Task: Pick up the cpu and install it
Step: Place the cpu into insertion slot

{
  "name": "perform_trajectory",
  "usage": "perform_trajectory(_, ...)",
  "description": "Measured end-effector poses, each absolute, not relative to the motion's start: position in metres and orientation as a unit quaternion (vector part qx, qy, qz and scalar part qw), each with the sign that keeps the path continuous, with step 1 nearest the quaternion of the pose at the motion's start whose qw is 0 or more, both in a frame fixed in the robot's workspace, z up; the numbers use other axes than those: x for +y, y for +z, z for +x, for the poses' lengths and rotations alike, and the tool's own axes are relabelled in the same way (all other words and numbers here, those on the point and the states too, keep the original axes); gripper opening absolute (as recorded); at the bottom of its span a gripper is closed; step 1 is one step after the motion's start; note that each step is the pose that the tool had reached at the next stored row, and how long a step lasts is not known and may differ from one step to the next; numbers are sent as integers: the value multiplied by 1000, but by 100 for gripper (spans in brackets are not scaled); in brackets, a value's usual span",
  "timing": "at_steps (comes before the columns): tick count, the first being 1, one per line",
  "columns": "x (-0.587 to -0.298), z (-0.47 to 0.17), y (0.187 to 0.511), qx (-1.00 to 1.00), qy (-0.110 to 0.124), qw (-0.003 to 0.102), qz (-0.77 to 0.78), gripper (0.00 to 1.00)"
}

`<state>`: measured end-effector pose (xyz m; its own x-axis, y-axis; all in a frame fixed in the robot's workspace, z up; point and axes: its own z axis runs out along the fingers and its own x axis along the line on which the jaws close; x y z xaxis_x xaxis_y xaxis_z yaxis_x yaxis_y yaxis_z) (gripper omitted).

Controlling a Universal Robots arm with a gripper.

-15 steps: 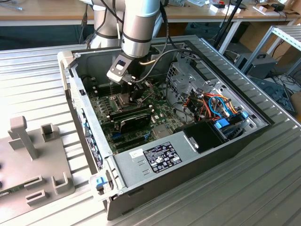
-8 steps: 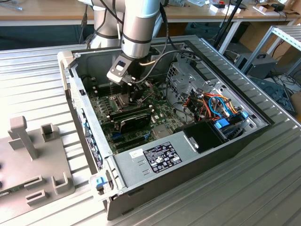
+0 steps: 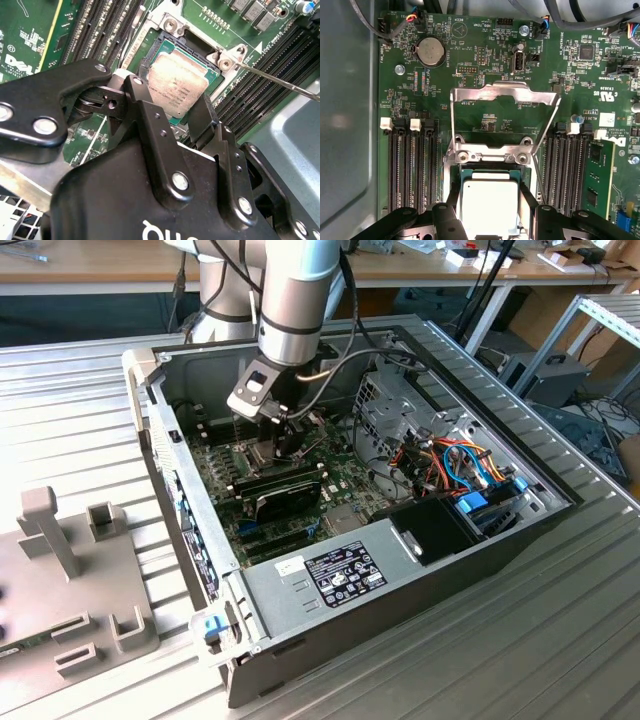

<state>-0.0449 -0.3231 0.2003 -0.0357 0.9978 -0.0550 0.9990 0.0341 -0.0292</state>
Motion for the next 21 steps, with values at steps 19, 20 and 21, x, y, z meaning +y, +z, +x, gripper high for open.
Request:
perform_trajectory(19, -323, -45, 198, 719, -29, 10, 694, 55)
perform_trajectory(20, -323, -45, 198, 719, -29, 10, 694, 55)
perform_trajectory(21, -323, -45, 198, 719, -29, 10, 694, 55)
